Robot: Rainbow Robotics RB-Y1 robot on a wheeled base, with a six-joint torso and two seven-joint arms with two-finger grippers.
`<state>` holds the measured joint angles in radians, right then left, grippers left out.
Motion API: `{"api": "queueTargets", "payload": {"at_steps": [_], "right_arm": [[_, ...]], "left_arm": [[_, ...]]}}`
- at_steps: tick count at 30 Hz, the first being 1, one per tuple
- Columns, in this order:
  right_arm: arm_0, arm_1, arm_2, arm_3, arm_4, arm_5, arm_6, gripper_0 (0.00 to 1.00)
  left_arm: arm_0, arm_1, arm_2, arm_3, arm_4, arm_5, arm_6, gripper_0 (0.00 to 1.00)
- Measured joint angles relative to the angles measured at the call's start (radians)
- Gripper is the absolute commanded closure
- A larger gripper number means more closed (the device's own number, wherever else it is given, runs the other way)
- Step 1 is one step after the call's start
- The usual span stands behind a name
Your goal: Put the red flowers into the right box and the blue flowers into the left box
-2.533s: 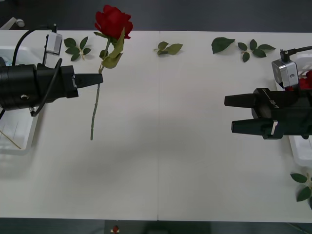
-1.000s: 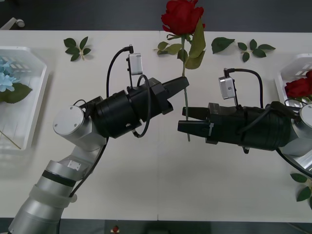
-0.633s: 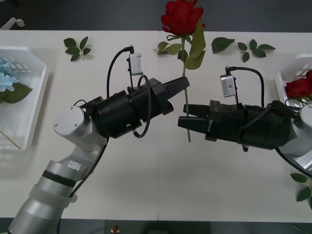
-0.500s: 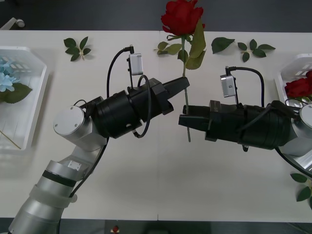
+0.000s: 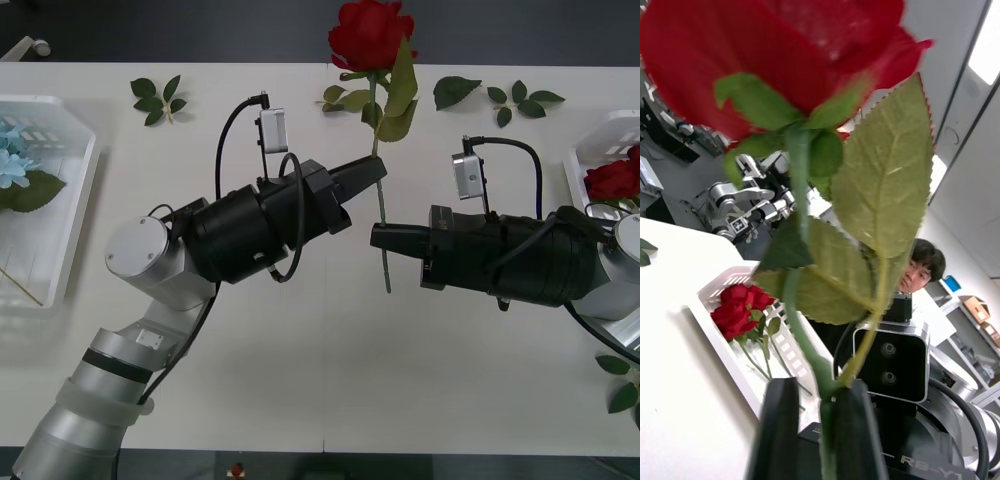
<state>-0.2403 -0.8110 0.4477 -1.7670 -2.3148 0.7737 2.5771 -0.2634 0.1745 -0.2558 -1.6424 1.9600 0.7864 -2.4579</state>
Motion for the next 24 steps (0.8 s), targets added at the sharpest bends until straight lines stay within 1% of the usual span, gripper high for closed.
{"api": "queueTargets", "payload": {"at_steps": [1, 2, 3, 6, 10, 13, 17, 20, 24], "right_arm": [[0.000, 0.000, 0.000, 0.000, 0.000, 0.000, 0.000, 1.00], [0.000, 0.000, 0.000, 0.000, 0.000, 0.000, 0.001, 1.00], [0.000, 0.000, 0.000, 0.000, 0.000, 0.000, 0.001, 1.00], [-0.004, 0.000, 0.000, -0.004, 0.000, 0.000, 0.005, 1.00], [-0.015, 0.000, 0.000, -0.013, 0.000, 0.001, 0.008, 1.00], [-0.018, 0.000, 0.000, -0.014, -0.014, 0.001, 0.013, 1.00], [-0.018, -0.003, -0.014, -0.014, -0.027, 0.001, 0.013, 1.00], [-0.018, -0.031, -0.041, -0.014, -0.027, 0.001, 0.012, 1.00], [-0.018, -0.108, -0.076, -0.014, -0.027, 0.004, -0.025, 1.00]], "left_arm": [[0.000, 0.010, 0.000, 0.000, 0.015, 0.000, 0.000, 0.24], [0.000, 0.023, 0.000, 0.000, 0.031, 0.000, 0.000, 0.13], [0.000, 0.038, 0.000, 0.000, 0.046, 0.000, 0.000, 0.00], [0.000, 0.093, 0.000, 0.000, 0.092, 0.009, 0.000, 0.00], [0.000, 0.191, -0.001, 0.000, 0.177, 0.055, 0.000, 0.00], [0.000, 0.286, -0.002, 0.000, 0.250, 0.093, 0.000, 0.00], [0.001, 0.433, -0.002, 0.000, 0.282, 0.153, 0.000, 0.00], [0.006, 0.546, -0.002, 0.000, 0.282, 0.190, 0.000, 0.00], [0.022, 0.677, -0.002, -0.002, 0.282, 0.218, 0.000, 0.00]]}}
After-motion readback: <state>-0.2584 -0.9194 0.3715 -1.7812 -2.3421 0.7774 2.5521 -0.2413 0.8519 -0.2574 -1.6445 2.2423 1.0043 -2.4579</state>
